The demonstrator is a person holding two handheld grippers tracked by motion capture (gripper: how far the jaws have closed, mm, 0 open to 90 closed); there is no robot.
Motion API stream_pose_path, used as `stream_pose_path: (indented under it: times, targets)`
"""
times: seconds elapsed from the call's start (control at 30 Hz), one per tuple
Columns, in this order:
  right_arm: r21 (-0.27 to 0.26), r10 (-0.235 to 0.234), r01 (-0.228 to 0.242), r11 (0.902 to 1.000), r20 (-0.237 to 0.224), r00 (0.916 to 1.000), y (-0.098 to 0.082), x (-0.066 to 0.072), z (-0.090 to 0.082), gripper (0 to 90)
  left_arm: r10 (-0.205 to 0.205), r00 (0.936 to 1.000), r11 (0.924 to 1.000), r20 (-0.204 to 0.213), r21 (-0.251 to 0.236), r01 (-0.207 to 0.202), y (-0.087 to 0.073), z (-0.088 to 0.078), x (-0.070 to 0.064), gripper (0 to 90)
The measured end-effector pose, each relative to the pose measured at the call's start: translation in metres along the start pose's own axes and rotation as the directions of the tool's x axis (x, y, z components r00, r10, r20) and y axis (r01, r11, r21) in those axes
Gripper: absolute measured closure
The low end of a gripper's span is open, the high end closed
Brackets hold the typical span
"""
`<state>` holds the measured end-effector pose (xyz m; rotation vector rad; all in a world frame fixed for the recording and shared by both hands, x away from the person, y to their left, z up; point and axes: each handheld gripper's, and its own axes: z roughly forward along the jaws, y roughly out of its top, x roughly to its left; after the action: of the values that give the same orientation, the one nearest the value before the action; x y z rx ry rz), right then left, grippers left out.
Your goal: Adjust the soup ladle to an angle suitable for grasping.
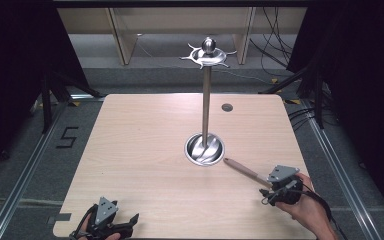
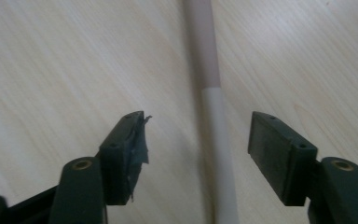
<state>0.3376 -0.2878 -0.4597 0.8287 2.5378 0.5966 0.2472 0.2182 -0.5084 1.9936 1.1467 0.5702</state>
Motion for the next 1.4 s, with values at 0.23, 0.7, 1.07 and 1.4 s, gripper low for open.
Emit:
stream_pose_path:
  times: [0.23,0.7,1.07,1.4]
  targets:
    - [0.100,0.003,0.002,0.9950,-0.051,0.9987,0.015,-0.016,0.022,51.8,-0.007,1.0000,1.0000,0.002,0.005,0.007,0.000,-0.001,-0.002,14.9]
    - [0.256,0.018,0.020,0.9665,-0.144,0.9894,0.036,-0.034,0.039,63.7,0.071,0.9974,0.9975,0.013,0.007,-0.071,0.002,-0.002,0.004,14.9]
    - [0.332,0.006,0.060,0.9414,-0.194,0.9809,0.044,-0.043,0.053,72.1,0.043,0.9990,0.9988,0.012,0.023,-0.044,0.003,-0.004,0.005,14.9]
    - [0.385,0.015,0.090,0.9184,-0.261,0.9652,0.056,-0.050,0.055,74.8,-0.040,0.9990,0.9992,0.023,-0.003,0.040,0.005,0.001,-0.004,14.9]
